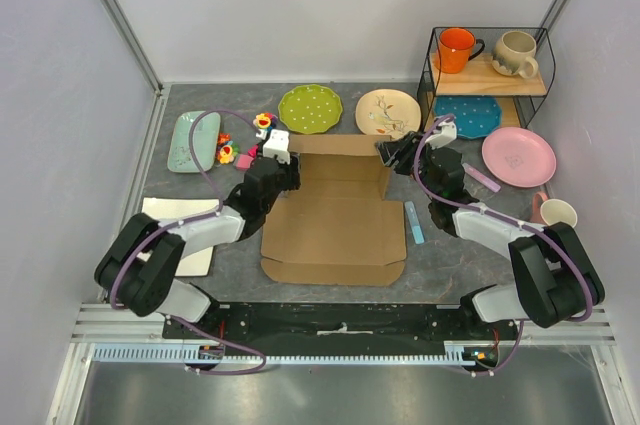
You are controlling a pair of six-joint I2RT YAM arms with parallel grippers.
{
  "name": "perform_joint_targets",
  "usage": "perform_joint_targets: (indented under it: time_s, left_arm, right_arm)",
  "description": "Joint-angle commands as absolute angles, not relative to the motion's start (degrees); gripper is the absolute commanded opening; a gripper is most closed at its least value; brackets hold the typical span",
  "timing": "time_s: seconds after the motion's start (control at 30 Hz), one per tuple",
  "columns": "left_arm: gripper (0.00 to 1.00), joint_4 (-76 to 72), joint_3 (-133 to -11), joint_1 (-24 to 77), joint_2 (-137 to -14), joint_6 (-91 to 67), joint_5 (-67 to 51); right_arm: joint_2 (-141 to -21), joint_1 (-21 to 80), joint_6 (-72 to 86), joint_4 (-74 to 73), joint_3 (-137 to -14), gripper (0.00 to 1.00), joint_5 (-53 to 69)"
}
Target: Fold the paper box
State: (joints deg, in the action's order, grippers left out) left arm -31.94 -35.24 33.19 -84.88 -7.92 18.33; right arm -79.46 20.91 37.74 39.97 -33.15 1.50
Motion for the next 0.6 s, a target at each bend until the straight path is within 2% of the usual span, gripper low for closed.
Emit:
perform_joint_targets:
  time_s: [0.0,0.3,0.43,0.57]
  left_arm:
    - [0.63,-24.54,-35.33,33.22,-77.44,-3.26,13.45]
    - [0.66,-10.74,-34.19,32.43,-64.79,-5.79,13.01]
    - [0.67,-1.0,-34.19,32.26,-59.61,-7.56,6.09]
    - [0.69,3.69,-33.93,32.17,-52.22,-9.75,4.22]
  right_arm:
    - [-81.21,20.74,35.16,32.52,-30.76,0.58,-1.05]
    - [-81.21,20.74,34.37,32.17,-30.41,0.57,-1.85]
    - [-81.04,20.74,33.75,31.55,-30.15,0.57,-2.37]
    - [-80.95,20.74,33.75,31.11,-29.8,0.56,-2.9]
